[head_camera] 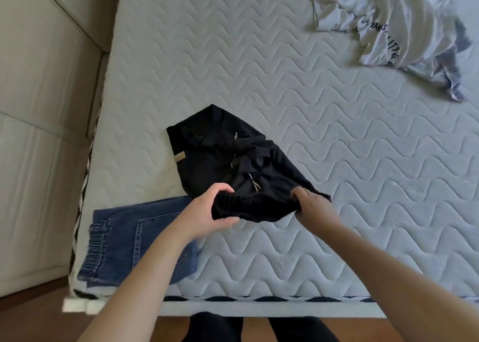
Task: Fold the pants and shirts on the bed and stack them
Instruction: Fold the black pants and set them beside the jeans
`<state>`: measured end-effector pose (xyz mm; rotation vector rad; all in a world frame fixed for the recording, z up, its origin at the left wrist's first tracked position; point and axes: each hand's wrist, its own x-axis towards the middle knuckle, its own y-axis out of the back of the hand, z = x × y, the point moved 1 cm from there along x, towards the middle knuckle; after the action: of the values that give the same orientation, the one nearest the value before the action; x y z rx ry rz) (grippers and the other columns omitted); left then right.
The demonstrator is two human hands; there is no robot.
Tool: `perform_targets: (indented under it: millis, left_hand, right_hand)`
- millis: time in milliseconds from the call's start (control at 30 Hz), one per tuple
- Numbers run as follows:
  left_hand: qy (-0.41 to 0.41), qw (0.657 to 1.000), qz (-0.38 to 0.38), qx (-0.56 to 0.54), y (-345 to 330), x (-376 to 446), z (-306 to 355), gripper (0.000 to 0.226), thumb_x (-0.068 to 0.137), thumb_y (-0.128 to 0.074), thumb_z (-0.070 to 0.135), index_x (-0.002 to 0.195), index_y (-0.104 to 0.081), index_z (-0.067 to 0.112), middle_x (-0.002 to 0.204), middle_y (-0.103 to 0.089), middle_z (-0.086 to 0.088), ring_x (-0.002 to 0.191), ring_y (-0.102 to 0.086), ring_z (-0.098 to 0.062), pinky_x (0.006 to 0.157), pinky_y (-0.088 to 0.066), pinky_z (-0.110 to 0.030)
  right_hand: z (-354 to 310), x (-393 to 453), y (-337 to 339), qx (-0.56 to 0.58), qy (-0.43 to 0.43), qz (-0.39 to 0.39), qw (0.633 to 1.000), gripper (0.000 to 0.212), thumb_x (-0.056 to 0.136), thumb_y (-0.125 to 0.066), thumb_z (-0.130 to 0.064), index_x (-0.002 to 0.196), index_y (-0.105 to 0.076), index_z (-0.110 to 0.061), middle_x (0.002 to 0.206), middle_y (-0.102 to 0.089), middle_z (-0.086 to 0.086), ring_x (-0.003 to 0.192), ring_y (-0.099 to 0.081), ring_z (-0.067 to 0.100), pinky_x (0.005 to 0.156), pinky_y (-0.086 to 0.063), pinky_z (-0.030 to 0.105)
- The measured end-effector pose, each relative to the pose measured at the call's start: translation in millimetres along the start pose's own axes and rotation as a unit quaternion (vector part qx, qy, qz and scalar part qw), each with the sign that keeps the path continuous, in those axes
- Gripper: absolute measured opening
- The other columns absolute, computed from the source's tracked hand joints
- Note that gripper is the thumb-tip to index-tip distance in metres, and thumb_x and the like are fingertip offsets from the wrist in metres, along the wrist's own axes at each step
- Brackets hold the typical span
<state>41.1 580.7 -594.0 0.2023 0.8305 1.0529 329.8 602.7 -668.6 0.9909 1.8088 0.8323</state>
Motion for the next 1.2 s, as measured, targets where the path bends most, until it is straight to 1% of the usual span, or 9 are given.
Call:
perform_targets:
  millis: [67,267,433,667,800,900,967,1033,1200]
  left_hand:
    - [-0.014,0.999,0.0,0.036,1.8,-27.6,12.8,0.056,0.078,-0.076,0.036,0.118,-0.04,0.051,0.11,-0.051,0.03,0.103,-0.051,0.011,0.079,-0.041,-0.012]
    - [-0.043,0.995,0.093,0.011,3.9,-95.2,53.7,0.018,0.099,-0.053,0.026,0.099,-0.063,0.042,0.096,-0.061,0.005,0.092,-0.058,-0.003,0.085,-0.046,-0.022]
    - [-0.069,0.984,0.162,0.006,16.0,-135.8,95.6,0.019,0.1,-0.05,0.02,0.098,-0.064,0.033,0.097,-0.059,0.016,0.097,-0.054,0.008,0.081,-0.035,-0.002]
    - [-0.069,0.969,0.236,-0.035,25.4,-174.0,130.6,0.028,0.101,-0.049,0.017,0.094,-0.068,0.035,0.094,-0.068,0.025,0.093,-0.057,0.014,0.077,-0.041,-0.001]
    - [-0.127,0.972,0.194,-0.037,33.5,-200.4,141.5,0.038,0.101,-0.049,0.013,0.098,-0.07,0.045,0.103,-0.068,0.022,0.103,-0.059,0.005,0.087,-0.044,-0.008]
    - [-0.168,0.974,0.154,-0.007,42.7,-214.6,155.2,0.032,0.099,-0.052,0.021,0.103,-0.068,0.049,0.103,-0.066,0.019,0.104,-0.058,0.002,0.088,-0.042,-0.007]
    - [-0.187,0.974,0.124,0.032,49.2,-222.0,165.4,0.024,0.089,-0.065,0.035,0.107,-0.066,0.05,0.103,-0.063,0.021,0.104,-0.057,0.002,0.086,-0.04,-0.005]
    - [-0.187,0.972,0.111,0.086,54.2,-229.2,170.7,0.044,0.074,-0.082,0.038,0.11,-0.061,0.054,0.103,-0.058,0.023,0.104,-0.053,0.004,0.082,-0.04,-0.004]
    - [-0.255,0.916,0.187,0.246,51.6,-250.3,170.8,0.053,0.068,-0.086,0.037,0.115,-0.062,0.043,0.096,-0.049,0.015,0.091,-0.051,-0.003,0.082,-0.042,-0.015]
  right_hand:
    - [-1.7,-33.9,18.8,0.002,0.022,0.003,1.0,0.027,0.077,-0.059,-0.003,0.101,-0.056,-0.015,0.088,-0.065,-0.001,0.079,-0.061,0.025,0.063,-0.041,0.033]
    - [-8.7,-110.9,84.3,-0.108,0.161,0.03,0.981,0.018,0.073,-0.066,-0.013,0.091,-0.067,-0.015,0.076,-0.067,-0.003,0.073,-0.065,0.022,0.066,-0.048,0.031]
    - [-17.9,-142.3,127.1,-0.171,0.152,0.032,0.973,0.028,0.091,-0.044,-0.031,0.112,-0.056,-0.017,0.099,-0.066,-0.001,0.086,-0.065,0.024,0.073,-0.048,0.035]
    - [-27.0,-171.4,163.5,-0.164,0.176,0.057,0.969,0.031,0.094,-0.041,-0.037,0.119,-0.05,-0.023,0.092,-0.066,-0.002,0.079,-0.064,0.025,0.066,-0.05,0.033]
    - [-22.5,-192.4,187.6,-0.165,0.192,0.068,0.965,0.042,0.093,-0.048,-0.061,0.125,-0.05,-0.034,0.098,-0.069,-0.008,0.088,-0.065,0.018,0.065,-0.031,0.025]
    - [-17.8,-213.3,208.3,-0.163,0.202,0.114,0.959,0.047,0.086,-0.05,-0.071,0.12,-0.056,-0.038,0.095,-0.068,-0.012,0.086,-0.064,0.015,0.073,-0.035,0.025]
    - [-17.3,-227.7,220.5,-0.185,0.215,0.113,0.952,0.044,0.087,-0.052,-0.068,0.12,-0.058,-0.038,0.096,-0.067,-0.013,0.088,-0.063,0.013,0.088,-0.035,0.026]
    - [-19.8,-243.1,229.3,-0.203,0.217,0.118,0.947,0.037,0.091,-0.056,-0.056,0.124,-0.056,-0.038,0.103,-0.065,-0.015,0.097,-0.061,0.009,0.094,-0.032,0.025]
    - [-32.1,-285.2,235.2,-0.15,0.215,0.166,0.951,0.033,0.092,-0.065,-0.019,0.125,-0.062,-0.025,0.112,-0.066,-0.007,0.104,-0.059,0.021,0.087,-0.04,0.026]
